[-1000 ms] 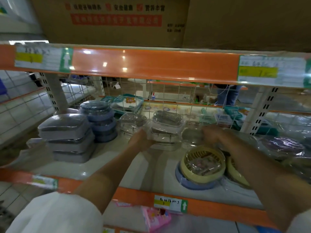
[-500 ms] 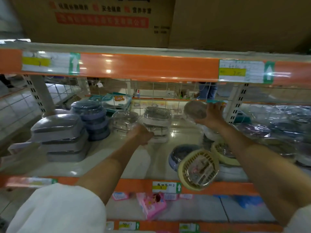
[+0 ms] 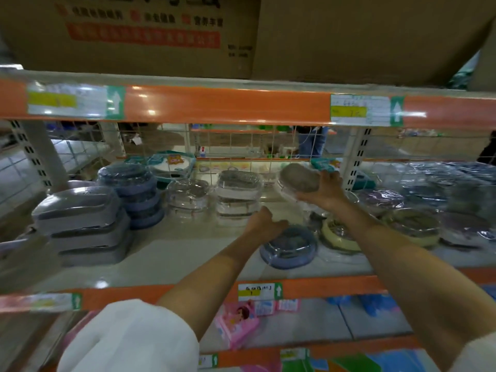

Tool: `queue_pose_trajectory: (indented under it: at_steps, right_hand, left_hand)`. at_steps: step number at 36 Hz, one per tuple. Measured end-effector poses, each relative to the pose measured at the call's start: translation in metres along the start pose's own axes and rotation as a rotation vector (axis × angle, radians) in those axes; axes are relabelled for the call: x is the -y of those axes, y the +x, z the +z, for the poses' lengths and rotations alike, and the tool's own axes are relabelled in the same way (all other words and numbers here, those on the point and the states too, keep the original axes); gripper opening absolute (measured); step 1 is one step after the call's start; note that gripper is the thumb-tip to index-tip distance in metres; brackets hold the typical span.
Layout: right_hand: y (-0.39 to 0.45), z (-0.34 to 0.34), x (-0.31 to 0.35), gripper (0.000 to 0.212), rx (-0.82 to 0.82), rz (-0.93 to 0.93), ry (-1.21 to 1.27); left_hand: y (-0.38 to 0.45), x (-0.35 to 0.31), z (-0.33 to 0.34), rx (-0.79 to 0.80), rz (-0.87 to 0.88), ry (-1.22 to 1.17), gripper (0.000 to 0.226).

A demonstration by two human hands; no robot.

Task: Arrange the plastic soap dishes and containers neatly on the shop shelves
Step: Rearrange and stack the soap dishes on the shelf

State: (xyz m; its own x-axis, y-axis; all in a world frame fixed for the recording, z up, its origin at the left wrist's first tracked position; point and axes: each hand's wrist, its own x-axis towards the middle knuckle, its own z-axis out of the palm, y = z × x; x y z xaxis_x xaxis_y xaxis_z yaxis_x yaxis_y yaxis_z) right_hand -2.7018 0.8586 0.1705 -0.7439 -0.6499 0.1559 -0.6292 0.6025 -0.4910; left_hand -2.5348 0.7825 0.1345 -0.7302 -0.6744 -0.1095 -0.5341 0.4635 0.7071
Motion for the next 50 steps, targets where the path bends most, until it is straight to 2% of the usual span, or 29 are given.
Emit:
queue_pose_trajectory:
  at_steps: [12, 14, 16, 18, 25, 29, 37, 40, 42, 47, 50]
  right_hand:
    - [-0.009, -0.007, 0.024, 0.085, 0.021, -0.084, 0.029]
    - [-0.011, -0.007, 0.031, 0.083, 0.01, -0.11, 0.057]
    - [-0.013, -0.009, 0.038, 0.082, 0.013, -0.142, 0.097]
    - [-0.015, -0.01, 0.048, 0.083, 0.037, -0.171, 0.137]
    - [-0.024, 0.001, 0.091, 0.079, 0.109, -0.243, 0.183]
    - [-0.024, 0.019, 0.116, 0.078, 0.126, -0.245, 0.204]
    - [-0.022, 0.055, 0.158, 0.074, 0.141, -0.294, 0.232]
    - [-0.019, 0.065, 0.172, 0.07, 0.155, -0.341, 0.246]
    - [-0.018, 0.069, 0.178, 0.06, 0.157, -0.337, 0.263]
    - [-0.017, 0.073, 0.181, 0.051, 0.165, -0.343, 0.258]
    - [-0.013, 0.077, 0.172, 0.064, 0.131, -0.284, 0.21]
  left_hand:
    - [0.001, 0.017, -0.034, -0.142, 0.004, -0.08, 0.052]
    - [0.0, 0.019, -0.042, -0.162, -0.01, -0.095, 0.045]
    - [0.003, 0.022, -0.049, -0.182, -0.008, -0.112, 0.03]
    - [0.005, 0.024, -0.058, -0.204, -0.031, -0.213, 0.025]
    - [0.008, 0.036, -0.095, -0.21, -0.136, -0.671, 0.044]
    - [0.008, 0.049, -0.111, -0.19, -0.151, -0.828, 0.051]
    - [0.013, 0.086, -0.137, -0.202, -0.223, -0.965, 0.046]
    - [0.011, 0.1, -0.149, -0.267, -0.221, -1.041, 0.057]
    - [0.013, 0.108, -0.159, -0.317, -0.23, -1.06, 0.059]
    - [0.017, 0.125, -0.177, -0.423, -0.235, -1.044, 0.061]
    - [0.021, 0.131, -0.179, -0.426, -0.246, -1.065, 0.052]
